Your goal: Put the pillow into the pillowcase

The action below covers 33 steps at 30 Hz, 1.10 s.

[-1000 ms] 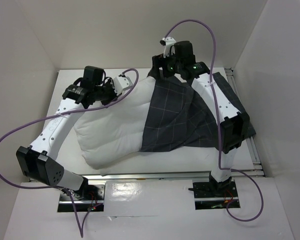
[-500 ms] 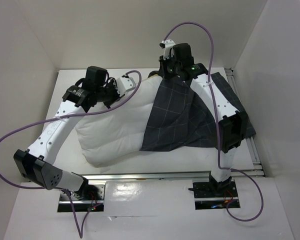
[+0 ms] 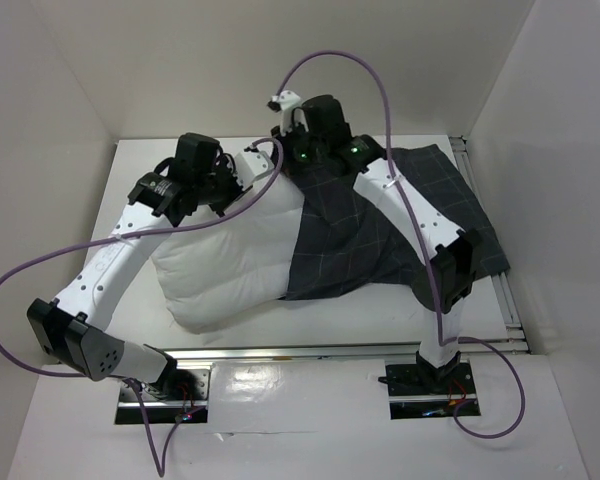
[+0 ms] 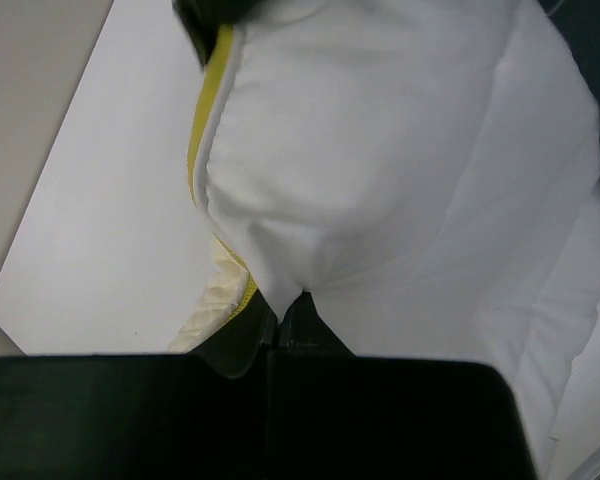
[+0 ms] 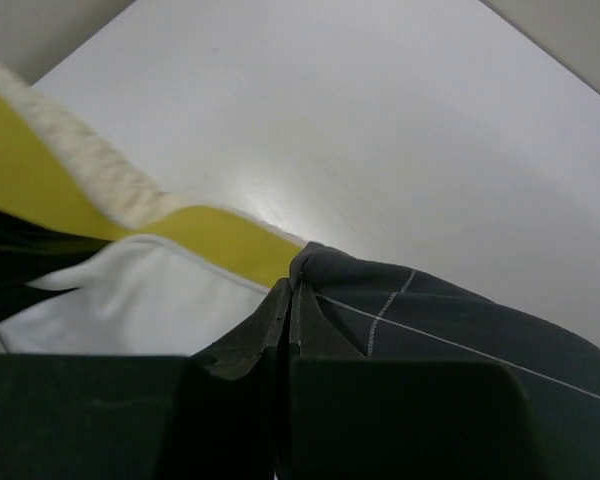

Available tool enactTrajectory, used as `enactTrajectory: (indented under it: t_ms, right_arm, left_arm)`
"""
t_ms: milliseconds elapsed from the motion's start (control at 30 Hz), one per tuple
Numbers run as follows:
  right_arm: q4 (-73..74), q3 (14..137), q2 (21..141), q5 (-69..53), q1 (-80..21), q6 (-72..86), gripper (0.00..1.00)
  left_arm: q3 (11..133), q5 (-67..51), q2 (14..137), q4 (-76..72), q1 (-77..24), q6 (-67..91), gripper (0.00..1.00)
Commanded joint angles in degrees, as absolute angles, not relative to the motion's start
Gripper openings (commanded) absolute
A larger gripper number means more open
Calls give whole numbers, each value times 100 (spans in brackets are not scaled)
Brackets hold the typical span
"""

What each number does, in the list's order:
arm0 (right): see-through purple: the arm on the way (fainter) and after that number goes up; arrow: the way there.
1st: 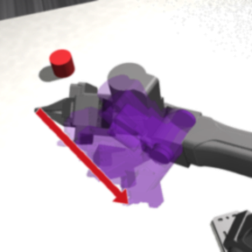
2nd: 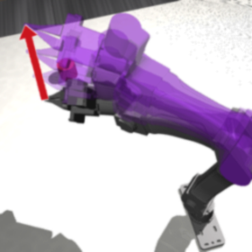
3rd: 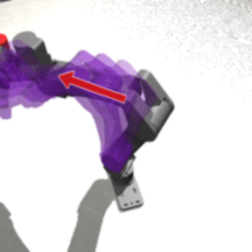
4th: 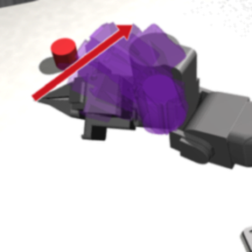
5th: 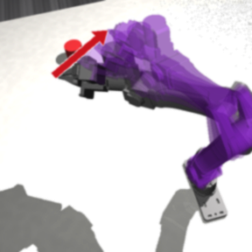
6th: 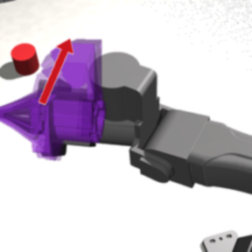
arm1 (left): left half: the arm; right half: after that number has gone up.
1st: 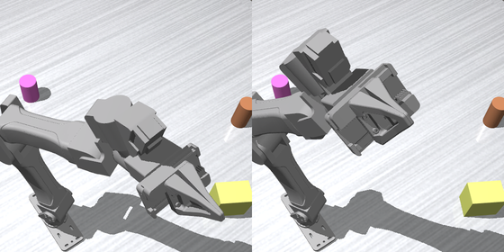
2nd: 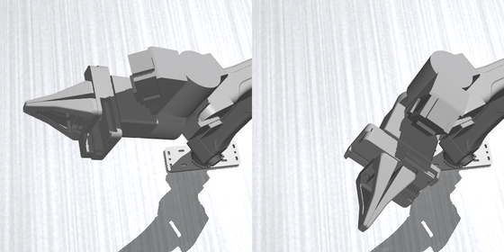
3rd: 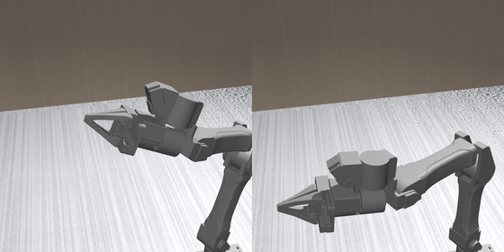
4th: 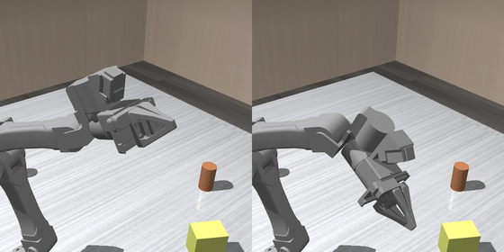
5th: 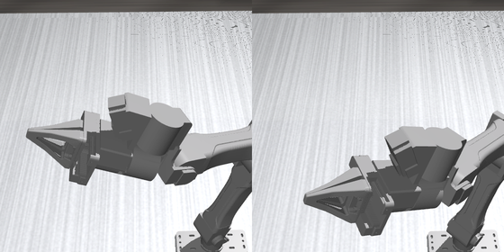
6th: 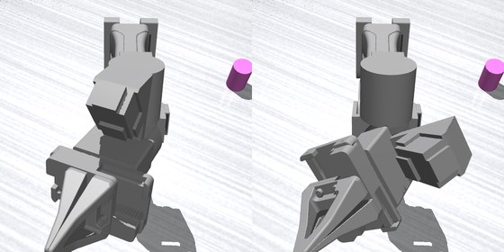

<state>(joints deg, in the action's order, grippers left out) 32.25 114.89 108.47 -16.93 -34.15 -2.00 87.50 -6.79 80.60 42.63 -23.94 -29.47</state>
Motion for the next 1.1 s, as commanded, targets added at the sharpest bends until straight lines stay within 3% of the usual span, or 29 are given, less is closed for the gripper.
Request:
enactTrajectory:
  t_ms: [0, 500, 833, 967, 1000, 1067]
  right_arm:
    - [3243, 11865, 10512, -2382, -4034, -35, 0]
    - [3042, 12850, 11223, -2328, -4307, 798, 0]
    - [2067, 12551, 11583, -4884, -3217, 2906, 0]
    - [1898, 12612, 11733, -4992, -3217, 3146, 0]
    - [1898, 12673, 11733, -4992, -3217, 3146, 2]
    - [2030, 12674, 11733, -4826, -3146, 3077, 20]
  left_arm:
    - [9017, -712, 8042, 2831, -2548, -2620, 0]
    - [9176, -475, 8043, 1670, -2830, -1881, 0]
    - [8719, -316, 7813, 1178, -2953, -1354, 0]
    - [8666, -316, 7813, 1125, -2953, -1178, 0]
    - [8614, -316, 7813, 1125, -2953, -1126, 0]
    - [8509, -264, 7813, 1125, -2953, -1125, 0]
